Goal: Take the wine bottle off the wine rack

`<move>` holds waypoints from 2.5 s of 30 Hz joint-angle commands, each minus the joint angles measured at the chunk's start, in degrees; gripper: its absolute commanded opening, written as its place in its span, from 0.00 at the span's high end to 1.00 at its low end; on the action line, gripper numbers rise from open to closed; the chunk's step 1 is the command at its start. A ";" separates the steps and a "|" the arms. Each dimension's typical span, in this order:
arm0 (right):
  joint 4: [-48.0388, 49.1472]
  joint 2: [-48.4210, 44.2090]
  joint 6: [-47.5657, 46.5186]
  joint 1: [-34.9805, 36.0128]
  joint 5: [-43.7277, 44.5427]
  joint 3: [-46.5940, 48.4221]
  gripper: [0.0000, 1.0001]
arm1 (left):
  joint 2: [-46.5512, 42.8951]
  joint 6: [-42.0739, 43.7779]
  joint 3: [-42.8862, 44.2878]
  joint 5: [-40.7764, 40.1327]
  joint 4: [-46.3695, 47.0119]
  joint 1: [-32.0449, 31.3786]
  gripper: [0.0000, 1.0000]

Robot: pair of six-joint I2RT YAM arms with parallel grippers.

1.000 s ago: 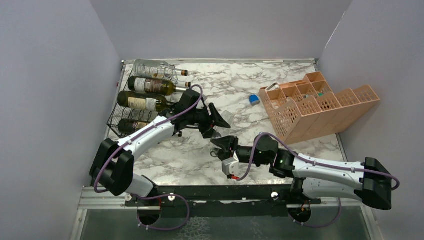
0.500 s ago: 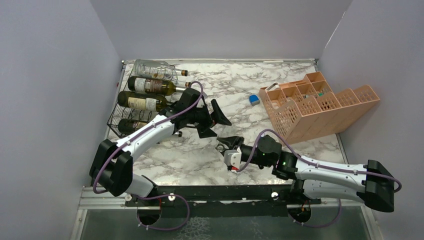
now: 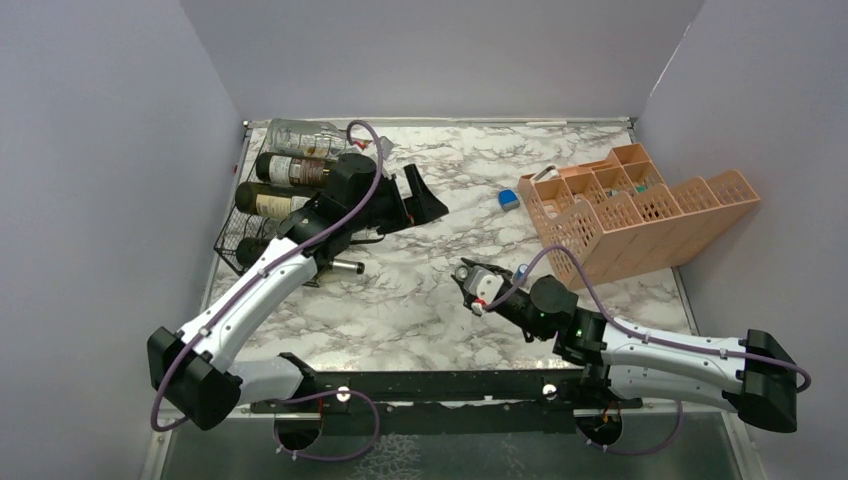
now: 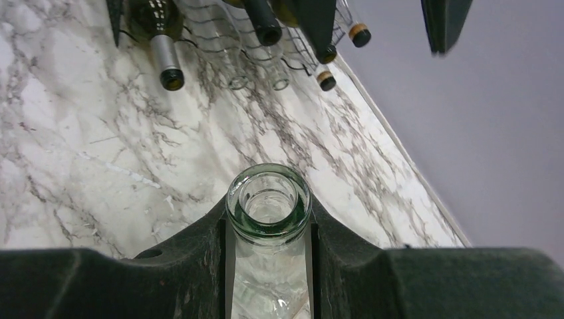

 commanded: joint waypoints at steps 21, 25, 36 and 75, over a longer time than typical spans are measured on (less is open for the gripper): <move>6.17 19.40 21.26 -16.60 1.04 19.82 0.94 | -31.53 20.99 -2.21 -21.82 -2.01 -0.05 0.01; 8.90 25.55 21.27 -19.22 0.92 24.41 0.95 | -33.38 21.43 -3.50 -21.95 -2.01 0.00 0.01; 15.67 39.91 24.63 -30.07 -2.01 36.02 0.96 | -33.17 24.62 -5.44 -23.62 -1.97 -0.06 0.01; 16.68 73.92 27.52 -44.14 -7.64 69.24 0.75 | -32.29 17.82 -13.13 -23.45 0.67 -0.01 0.01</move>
